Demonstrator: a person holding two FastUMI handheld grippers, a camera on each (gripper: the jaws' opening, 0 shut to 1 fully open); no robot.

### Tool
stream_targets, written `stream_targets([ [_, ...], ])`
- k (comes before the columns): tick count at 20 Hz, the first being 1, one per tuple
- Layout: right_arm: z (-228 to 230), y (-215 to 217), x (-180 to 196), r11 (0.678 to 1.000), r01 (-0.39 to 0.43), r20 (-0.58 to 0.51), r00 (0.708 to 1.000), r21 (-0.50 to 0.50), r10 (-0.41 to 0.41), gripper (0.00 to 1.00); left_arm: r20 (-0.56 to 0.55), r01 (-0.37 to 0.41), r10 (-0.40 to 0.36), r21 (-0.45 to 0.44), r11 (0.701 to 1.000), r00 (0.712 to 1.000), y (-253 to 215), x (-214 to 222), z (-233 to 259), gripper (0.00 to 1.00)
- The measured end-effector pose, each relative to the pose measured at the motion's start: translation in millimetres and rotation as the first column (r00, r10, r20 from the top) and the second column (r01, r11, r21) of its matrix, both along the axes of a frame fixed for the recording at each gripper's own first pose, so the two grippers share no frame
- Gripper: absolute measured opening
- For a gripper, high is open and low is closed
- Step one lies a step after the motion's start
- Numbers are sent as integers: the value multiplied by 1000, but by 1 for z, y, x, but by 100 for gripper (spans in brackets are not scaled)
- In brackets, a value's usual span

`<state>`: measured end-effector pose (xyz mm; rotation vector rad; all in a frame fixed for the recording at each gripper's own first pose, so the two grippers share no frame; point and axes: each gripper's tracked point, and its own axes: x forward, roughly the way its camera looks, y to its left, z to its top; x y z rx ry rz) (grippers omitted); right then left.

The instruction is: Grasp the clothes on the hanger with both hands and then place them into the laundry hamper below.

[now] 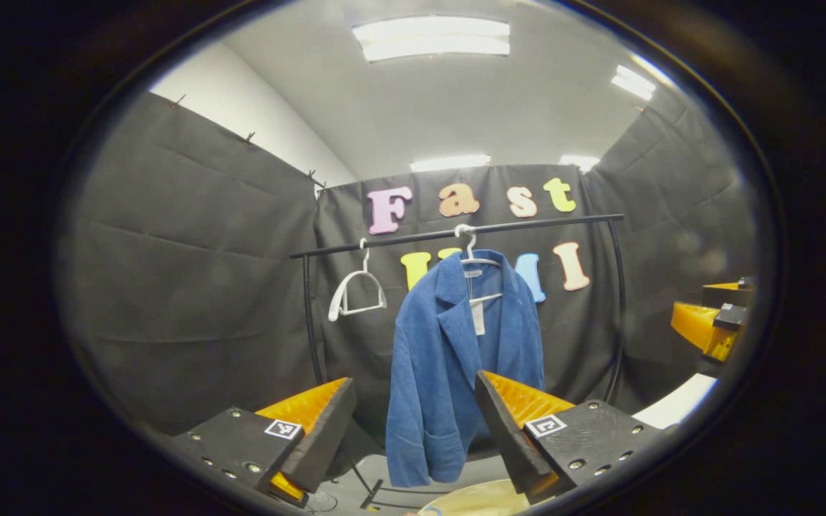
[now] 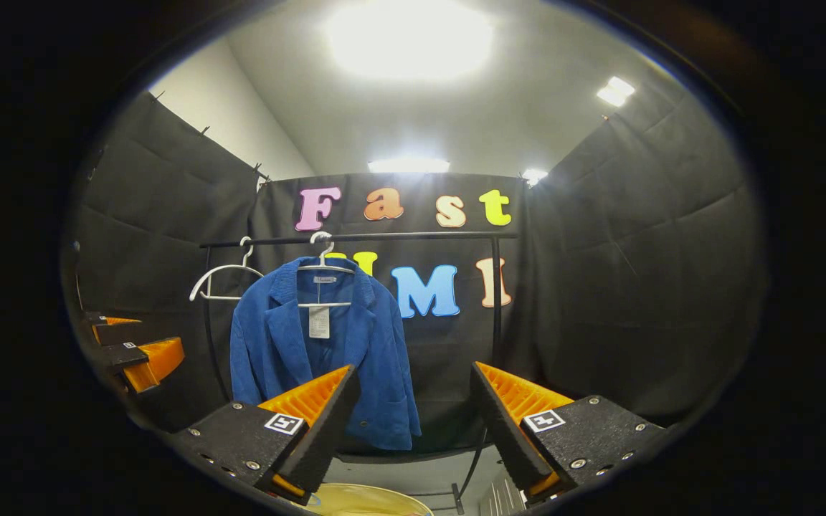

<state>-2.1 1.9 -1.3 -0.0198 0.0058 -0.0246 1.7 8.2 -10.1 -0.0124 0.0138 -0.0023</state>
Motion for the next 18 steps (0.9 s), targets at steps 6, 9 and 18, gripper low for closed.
stream_targets([
  [6, 4, 6, -1, 1000, 22, 7, 1000, -7, -22, 95, 6, 18, -18, -17, 1000, 1000, 10, 1, -1, 97],
  [9, 8, 9, 0, 1000, 24, 15, 1000, -4, -24, 95, 15, 24, -24, -17, 1000, 1000, 14, 2, 3, 97],
  [18, 45, 16, 52, 999, -50, 61, 997, 22, 48, 95, 55, 40, -39, -11, 999, 998, -3, 32, 34, 96],
])
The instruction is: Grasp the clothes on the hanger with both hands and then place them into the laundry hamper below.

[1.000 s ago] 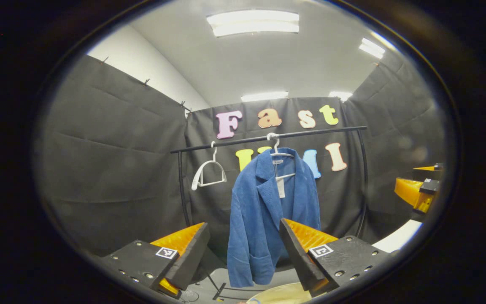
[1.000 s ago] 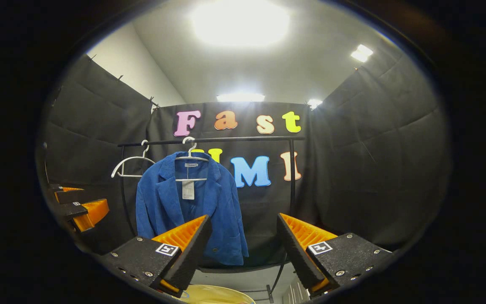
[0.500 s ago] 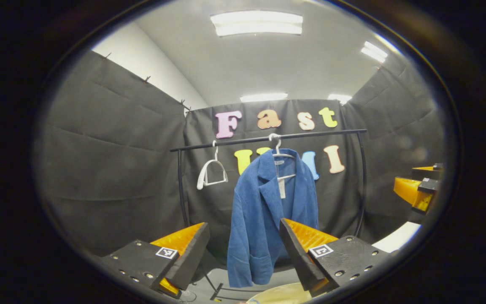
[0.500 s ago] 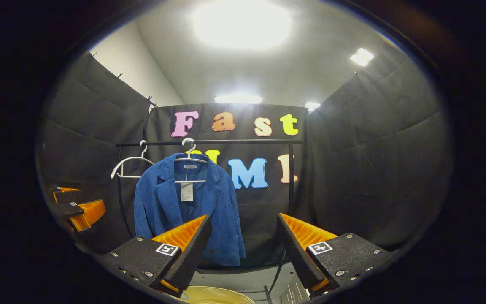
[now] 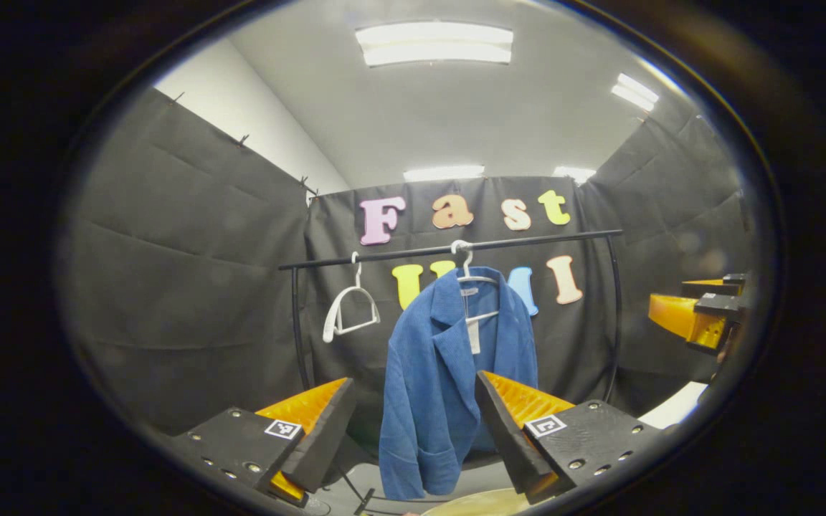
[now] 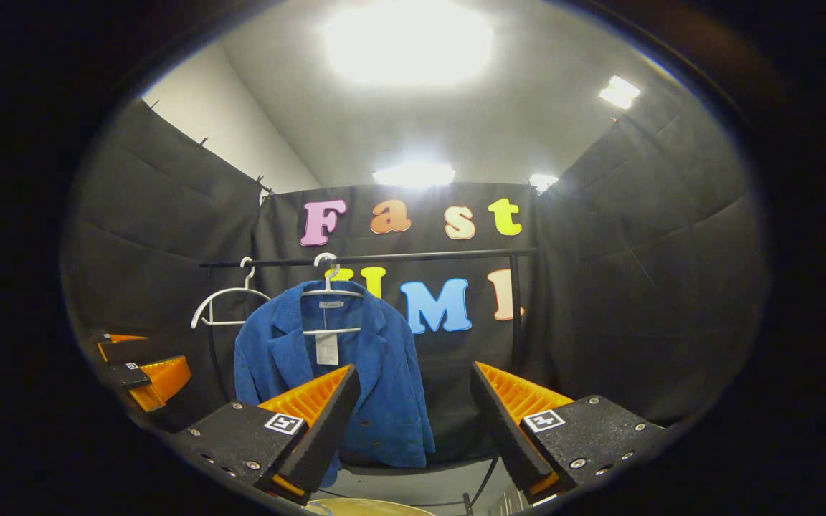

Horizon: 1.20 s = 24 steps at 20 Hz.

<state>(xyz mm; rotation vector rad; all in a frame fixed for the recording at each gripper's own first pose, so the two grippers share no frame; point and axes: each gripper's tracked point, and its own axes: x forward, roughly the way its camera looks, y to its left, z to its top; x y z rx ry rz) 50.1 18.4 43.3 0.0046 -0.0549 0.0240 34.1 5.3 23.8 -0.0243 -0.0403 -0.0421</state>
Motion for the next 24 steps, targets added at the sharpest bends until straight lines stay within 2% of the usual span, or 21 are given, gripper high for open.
stream_targets([
  [7, 22, 6, 76, 995, -97, 37, 995, -11, 97, 95, -9, -24, 24, -21, 999, 1000, -27, 59, 8, 97],
  [13, 22, 13, 144, 984, -175, 40, 984, 5, 175, 95, -42, -57, 57, -13, 998, 998, -48, 118, 4, 97],
  [19, 6, 25, 208, 968, -250, 10, 968, 27, 250, 95, -65, -88, 88, 5, 996, 994, -74, 178, -8, 97],
  [24, -24, 42, 254, 950, -310, -43, 949, 40, 312, 95, -97, -131, 132, 21, 991, 986, -86, 224, -27, 97],
])
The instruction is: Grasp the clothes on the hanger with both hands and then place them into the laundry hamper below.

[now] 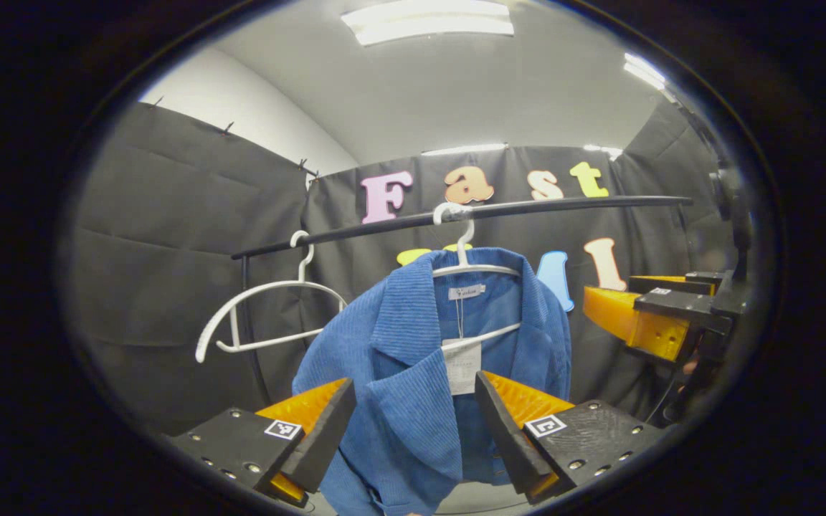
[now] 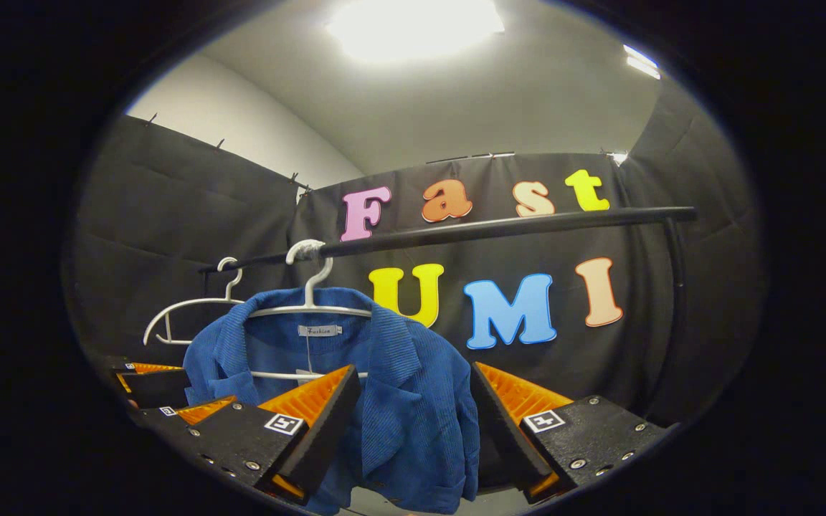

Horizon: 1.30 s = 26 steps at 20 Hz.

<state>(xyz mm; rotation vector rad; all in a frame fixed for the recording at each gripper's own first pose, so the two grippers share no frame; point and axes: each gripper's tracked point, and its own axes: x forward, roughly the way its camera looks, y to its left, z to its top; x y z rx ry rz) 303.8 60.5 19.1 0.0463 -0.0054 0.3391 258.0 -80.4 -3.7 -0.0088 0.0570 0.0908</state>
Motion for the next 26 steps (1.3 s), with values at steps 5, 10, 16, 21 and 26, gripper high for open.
stream_targets([
  [5, -29, 18, 33, 998, -66, -44, 997, 9, 66, 95, -45, -51, 51, -3, 999, 998, -1, 27, -26, 97],
  [10, -53, 34, 55, 993, -112, -85, 990, 35, 114, 95, -84, -107, 107, -2, 994, 991, 6, 47, -47, 97],
  [16, -86, 53, 70, 991, -136, -135, 981, 13, 136, 95, -73, -159, 158, -10, 987, 985, 11, 60, -56, 97],
  [21, -112, 59, 80, 993, -111, -175, 979, -27, 105, 90, -100, -186, 188, 37, 982, 977, 12, 62, -66, 97],
  [26, -108, 56, 87, 996, -84, -139, 987, -43, 77, 31, -91, -186, 192, 73, 980, 977, 15, 62, -66, 72],
])
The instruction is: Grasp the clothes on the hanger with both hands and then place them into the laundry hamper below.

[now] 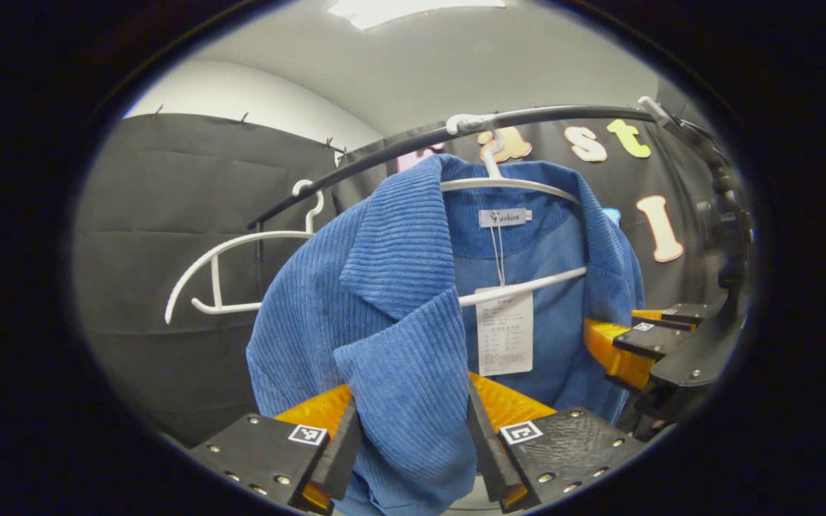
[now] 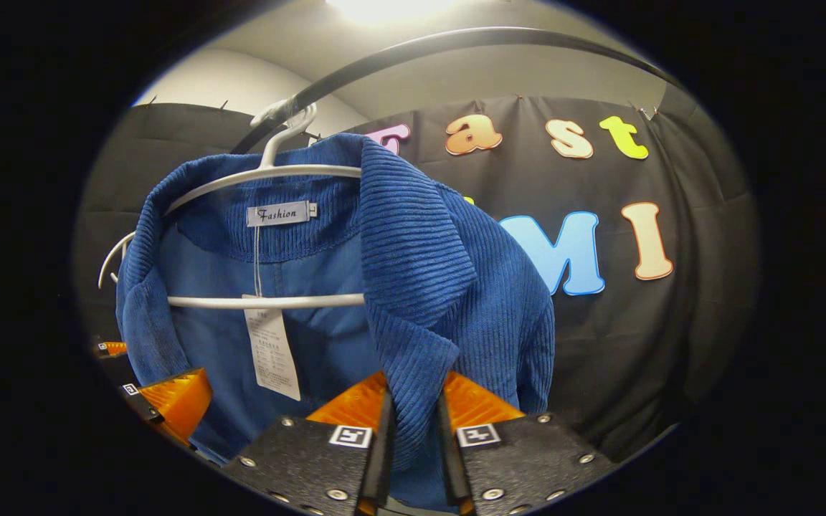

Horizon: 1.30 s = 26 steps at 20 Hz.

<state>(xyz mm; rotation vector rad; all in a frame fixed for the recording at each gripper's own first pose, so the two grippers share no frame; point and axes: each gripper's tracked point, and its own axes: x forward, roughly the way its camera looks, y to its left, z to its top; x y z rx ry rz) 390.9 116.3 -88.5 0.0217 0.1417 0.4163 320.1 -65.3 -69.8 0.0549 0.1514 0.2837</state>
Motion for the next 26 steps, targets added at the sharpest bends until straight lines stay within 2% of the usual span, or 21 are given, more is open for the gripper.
stream_targets([
  [2, 6, -4, -2, 1000, 0, 13, 1000, 22, 0, 8, 26, -12, 12, 2, 1000, 1000, 3, -4, 6, 53],
  [3, 8, -5, -4, 1000, -1, 20, 1000, 28, 0, 6, 35, 14, -13, -17, 1000, 999, -1, -4, 4, 43],
  [7, 26, -16, -18, 1000, -11, 82, 997, 13, 10, 5, 63, -26, 27, -15, 1000, 998, 13, -19, 15, 5],
  [8, 30, -17, -21, 1000, -16, 100, 995, -1, 16, 5, 69, -13, 14, -12, 1000, 997, 13, -19, 20, 0],
  [12, 43, -29, -33, 999, -32, 131, 991, -9, 33, 5, 82, -1, -1, 20, 1000, 997, 18, -34, 36, 2],
  [15, 39, -37, -43, 999, -40, 91, 995, 32, 37, 6, 84, 2, -4, 15, 1000, 996, 24, -39, 41, 0],
  [18, 30, -40, -43, 998, -59, 77, 995, 16, 57, 9, 82, 0, -1, 13, 1000, 997, 25, -36, 40, 0],
  [20, 36, -40, -44, 997, -72, 110, 991, -1, 71, 11, 85, 0, -1, 8, 1000, 996, 23, -34, 41, 0],
  [22, 50, -43, -44, 998, -65, 172, 983, -18, 67, 4, 98, -1, 0, 11, 1000, 995, 26, -38, 47, 2],
  [26, 89, -48, -42, 999, -24, 273, 962, -28, 31, 1, 160, -6, -3, 52, 999, 987, 37, -56, 85, 0],
])
